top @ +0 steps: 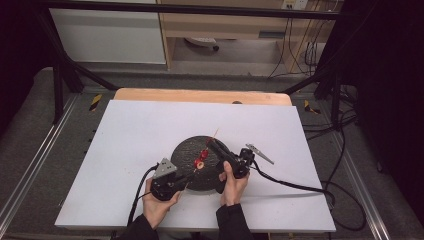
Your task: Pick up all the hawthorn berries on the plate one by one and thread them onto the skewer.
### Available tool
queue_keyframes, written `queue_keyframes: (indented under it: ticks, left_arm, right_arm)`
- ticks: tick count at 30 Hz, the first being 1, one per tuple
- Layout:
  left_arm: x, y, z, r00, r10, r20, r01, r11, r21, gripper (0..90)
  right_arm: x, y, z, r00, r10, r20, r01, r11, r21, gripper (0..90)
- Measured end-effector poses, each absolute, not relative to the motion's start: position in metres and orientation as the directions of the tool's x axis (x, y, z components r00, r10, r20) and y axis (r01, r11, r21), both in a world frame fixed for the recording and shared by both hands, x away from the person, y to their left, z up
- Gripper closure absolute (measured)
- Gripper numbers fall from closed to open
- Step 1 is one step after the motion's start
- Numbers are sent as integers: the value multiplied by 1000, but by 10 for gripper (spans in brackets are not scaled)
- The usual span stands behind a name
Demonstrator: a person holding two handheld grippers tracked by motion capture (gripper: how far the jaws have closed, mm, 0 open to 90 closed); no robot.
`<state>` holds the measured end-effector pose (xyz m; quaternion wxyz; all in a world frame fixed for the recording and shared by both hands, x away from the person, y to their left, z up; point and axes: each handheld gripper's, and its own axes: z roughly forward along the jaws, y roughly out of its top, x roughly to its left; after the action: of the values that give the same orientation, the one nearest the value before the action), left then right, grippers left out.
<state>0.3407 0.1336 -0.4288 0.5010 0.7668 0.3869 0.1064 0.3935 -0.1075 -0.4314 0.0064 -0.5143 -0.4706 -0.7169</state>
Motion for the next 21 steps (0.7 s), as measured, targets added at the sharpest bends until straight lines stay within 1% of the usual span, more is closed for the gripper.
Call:
queue_keyframes:
  ticks: [10, 11, 15, 16, 17, 18, 19, 21]
  left_arm:
    - [340, 136, -431, 688, 690, -226, 484, -203, 852, 887]
    - [339, 137, -430, 687, 691, -225, 482, -203, 852, 887]
    - [339, 141, -429, 686, 694, -221, 482, -205, 852, 887]
    - [339, 141, -429, 686, 694, -221, 482, -205, 852, 887]
    - [339, 143, -429, 687, 694, -215, 478, -209, 853, 887]
    - [339, 143, -429, 687, 694, -215, 478, -209, 853, 887]
    - [339, 145, -429, 686, 695, -213, 480, -212, 851, 886]
    - [339, 147, -428, 687, 696, -208, 479, -219, 850, 887]
  right_arm:
    - [393, -108, -431, -481, 501, 720, 505, -513, 694, 626]
    - [393, -110, -428, -488, 523, 699, 500, -489, 715, 585]
    - [392, -115, -422, -506, 551, 663, 491, -447, 747, 499]
    - [392, -115, -422, -506, 551, 663, 491, -447, 747, 499]
    - [394, -119, -418, -519, 579, 629, 496, -395, 773, 424]
    - [394, -119, -418, -519, 579, 629, 496, -395, 773, 424]
    - [395, -123, -415, -524, 610, 595, 502, -343, 794, 342]
    - [396, -127, -412, -532, 630, 565, 509, -295, 809, 279]
